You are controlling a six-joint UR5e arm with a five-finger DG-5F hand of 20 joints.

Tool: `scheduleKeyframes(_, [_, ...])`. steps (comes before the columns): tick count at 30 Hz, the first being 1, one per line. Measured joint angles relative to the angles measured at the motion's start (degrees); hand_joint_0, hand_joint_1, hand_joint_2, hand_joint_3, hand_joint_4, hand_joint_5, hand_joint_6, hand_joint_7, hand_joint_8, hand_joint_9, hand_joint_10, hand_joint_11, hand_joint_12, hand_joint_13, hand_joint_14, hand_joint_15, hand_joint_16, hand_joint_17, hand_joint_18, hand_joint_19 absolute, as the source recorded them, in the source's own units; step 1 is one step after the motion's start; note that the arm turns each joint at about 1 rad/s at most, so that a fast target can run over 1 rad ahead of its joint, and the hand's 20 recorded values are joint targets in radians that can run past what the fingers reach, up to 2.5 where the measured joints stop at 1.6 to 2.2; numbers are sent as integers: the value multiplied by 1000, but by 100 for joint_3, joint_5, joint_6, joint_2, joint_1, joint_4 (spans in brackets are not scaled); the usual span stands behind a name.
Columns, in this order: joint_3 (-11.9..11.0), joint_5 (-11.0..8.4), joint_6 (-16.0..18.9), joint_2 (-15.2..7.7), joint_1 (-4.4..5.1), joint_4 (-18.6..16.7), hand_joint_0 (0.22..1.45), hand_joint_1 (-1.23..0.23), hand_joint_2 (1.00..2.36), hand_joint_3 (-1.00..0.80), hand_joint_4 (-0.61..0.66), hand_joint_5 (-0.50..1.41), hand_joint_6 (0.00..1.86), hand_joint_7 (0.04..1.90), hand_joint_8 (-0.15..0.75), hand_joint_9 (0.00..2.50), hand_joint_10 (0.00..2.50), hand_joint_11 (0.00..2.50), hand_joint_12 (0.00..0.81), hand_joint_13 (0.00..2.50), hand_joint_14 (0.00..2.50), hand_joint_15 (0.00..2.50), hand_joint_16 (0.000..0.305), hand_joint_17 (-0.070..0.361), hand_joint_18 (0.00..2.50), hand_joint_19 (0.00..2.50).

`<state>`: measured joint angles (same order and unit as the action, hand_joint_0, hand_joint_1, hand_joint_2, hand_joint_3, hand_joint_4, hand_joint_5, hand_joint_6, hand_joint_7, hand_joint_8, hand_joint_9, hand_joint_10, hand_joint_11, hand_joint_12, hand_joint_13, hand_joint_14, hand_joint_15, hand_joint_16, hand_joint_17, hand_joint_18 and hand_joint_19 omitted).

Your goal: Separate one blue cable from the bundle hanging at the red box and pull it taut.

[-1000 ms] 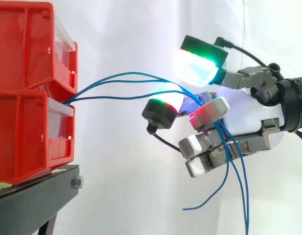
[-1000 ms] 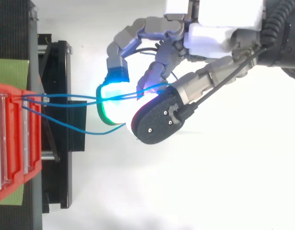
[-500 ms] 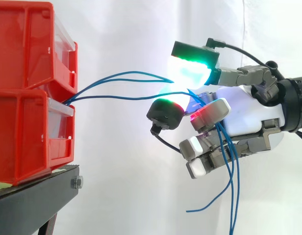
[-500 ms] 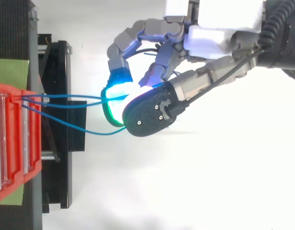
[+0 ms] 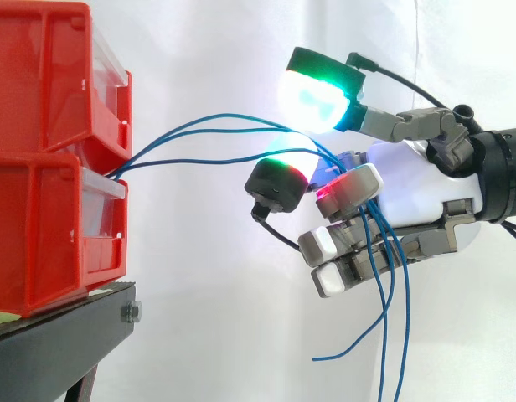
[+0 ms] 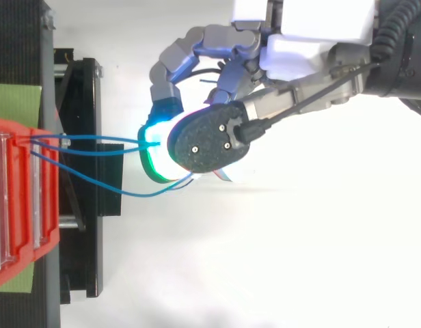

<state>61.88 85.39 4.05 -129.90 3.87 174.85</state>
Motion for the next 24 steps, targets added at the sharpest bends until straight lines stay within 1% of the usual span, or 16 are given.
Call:
scheduleKeyframes(4, [1,-4,0,0,3,-10,606,-736,1014,-133,60,-140,917,1084,351,1276,16,1131,390,899,21,708,51,114,667,661])
scheduleKeyframes(5, [4,-4,0,0,5,-11,615,-761,1015,-100,43,-140,921,1096,356,1274,16,1149,390,900,21,706,51,115,669,651])
scheduleKeyframes(7, [5,-7,0,-1,7,-14,628,-782,1015,-79,13,-141,922,1140,349,1265,15,1150,388,897,19,714,50,113,666,654])
scheduleKeyframes(8, [6,-9,0,-2,7,-17,637,-793,1016,-82,-18,-146,935,1102,335,1250,15,1164,380,891,21,716,49,110,655,658])
scheduleKeyframes(10, [10,-22,0,-8,10,-32,653,-810,1019,-80,-53,-155,944,1117,317,1233,16,1188,368,881,23,721,47,105,638,670])
scheduleKeyframes(11, [18,-30,0,-10,13,-44,668,-823,1019,-86,-64,-159,947,1142,310,1225,18,1184,363,874,22,723,46,103,631,667])
scheduleKeyframes(15, [153,-103,0,-15,31,-207,695,-829,1019,-138,-94,-167,956,1108,292,1201,18,1185,350,861,23,720,44,100,614,665])
scheduleKeyframes(17, [268,-169,0,-16,45,-382,734,-848,1017,-246,-94,-172,958,1109,286,1193,18,1188,344,861,24,724,43,98,609,656])
scheduleKeyframes(19, [378,-229,0,-16,63,-601,770,-863,1010,-363,-119,-172,959,1066,286,1194,17,1184,339,856,22,717,43,97,605,646])
scheduleKeyframes(20, [414,-245,0,-17,70,-679,776,-857,1008,-394,-126,-172,960,1050,281,1196,17,1188,338,855,23,714,43,97,606,648])
scheduleKeyframes(21, [457,-260,0,-17,81,-765,792,-852,1001,-489,-123,-169,953,1120,288,1200,17,1183,336,858,23,720,43,96,614,637])
scheduleKeyframes(22, [483,-270,0,-17,88,-816,796,-880,1000,-500,-121,-165,952,1188,285,1216,17,1188,332,871,22,713,42,94,624,622])
scheduleKeyframes(24, [522,-288,0,-17,102,-885,800,-885,1000,-500,-121,-159,951,1252,288,1228,20,1194,331,878,22,711,41,93,635,614])
